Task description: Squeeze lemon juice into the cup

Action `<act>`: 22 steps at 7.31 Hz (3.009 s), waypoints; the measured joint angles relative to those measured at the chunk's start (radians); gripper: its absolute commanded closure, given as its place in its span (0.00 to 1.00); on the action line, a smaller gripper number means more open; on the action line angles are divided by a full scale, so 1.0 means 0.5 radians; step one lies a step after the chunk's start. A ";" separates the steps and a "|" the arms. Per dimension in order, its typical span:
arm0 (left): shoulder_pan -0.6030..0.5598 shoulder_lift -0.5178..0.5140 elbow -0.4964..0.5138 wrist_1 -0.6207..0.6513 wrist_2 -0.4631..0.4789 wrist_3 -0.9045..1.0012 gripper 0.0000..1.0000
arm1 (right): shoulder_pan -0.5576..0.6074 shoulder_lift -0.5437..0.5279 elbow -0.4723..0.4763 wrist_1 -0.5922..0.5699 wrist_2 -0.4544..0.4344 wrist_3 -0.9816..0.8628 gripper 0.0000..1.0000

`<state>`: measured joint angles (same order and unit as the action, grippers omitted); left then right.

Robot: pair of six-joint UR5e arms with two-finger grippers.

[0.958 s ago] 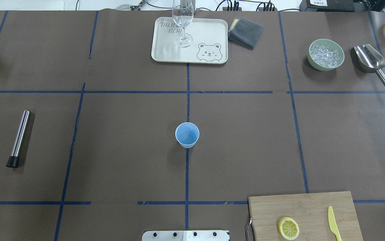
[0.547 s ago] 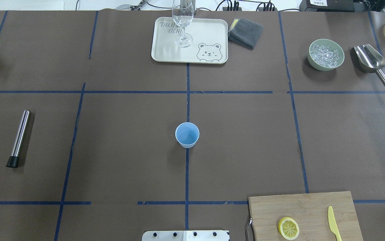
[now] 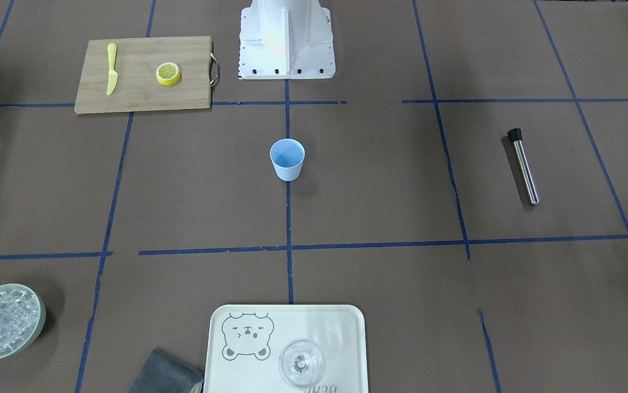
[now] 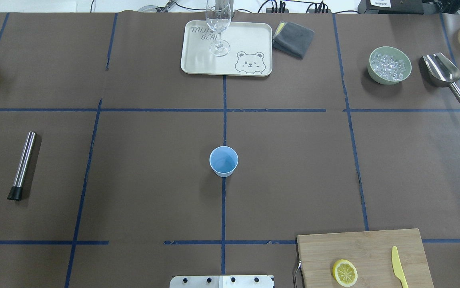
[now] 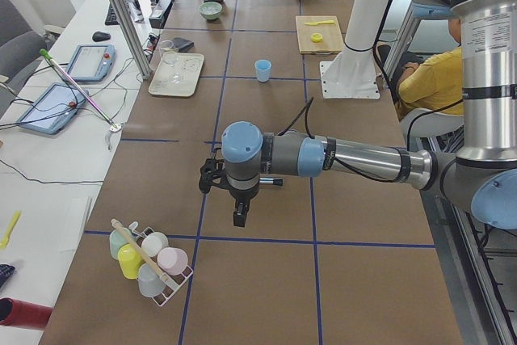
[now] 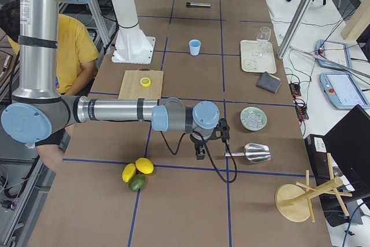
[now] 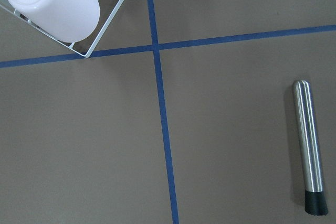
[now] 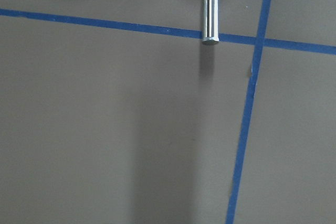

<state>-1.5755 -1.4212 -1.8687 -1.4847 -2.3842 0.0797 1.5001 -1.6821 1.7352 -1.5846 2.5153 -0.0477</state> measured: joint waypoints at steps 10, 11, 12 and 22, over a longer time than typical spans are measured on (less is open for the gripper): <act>0.043 -0.015 0.026 -0.179 -0.071 0.003 0.00 | -1.745 -0.309 0.715 1.423 -0.881 2.361 0.00; 0.044 -0.013 0.076 -0.325 -0.073 0.000 0.00 | -2.061 -0.310 0.789 1.398 -1.216 2.500 0.00; 0.045 -0.007 0.120 -0.446 -0.075 -0.003 0.00 | -2.326 -0.306 0.856 1.319 -1.498 2.635 0.00; 0.046 0.011 0.146 -0.539 -0.124 0.006 0.00 | -3.026 -0.109 1.036 0.523 -2.018 3.394 0.02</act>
<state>-1.5524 -1.4159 -1.7957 -1.7542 -2.4461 0.0828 -0.0130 -1.7364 2.2534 -1.3228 1.5064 1.6494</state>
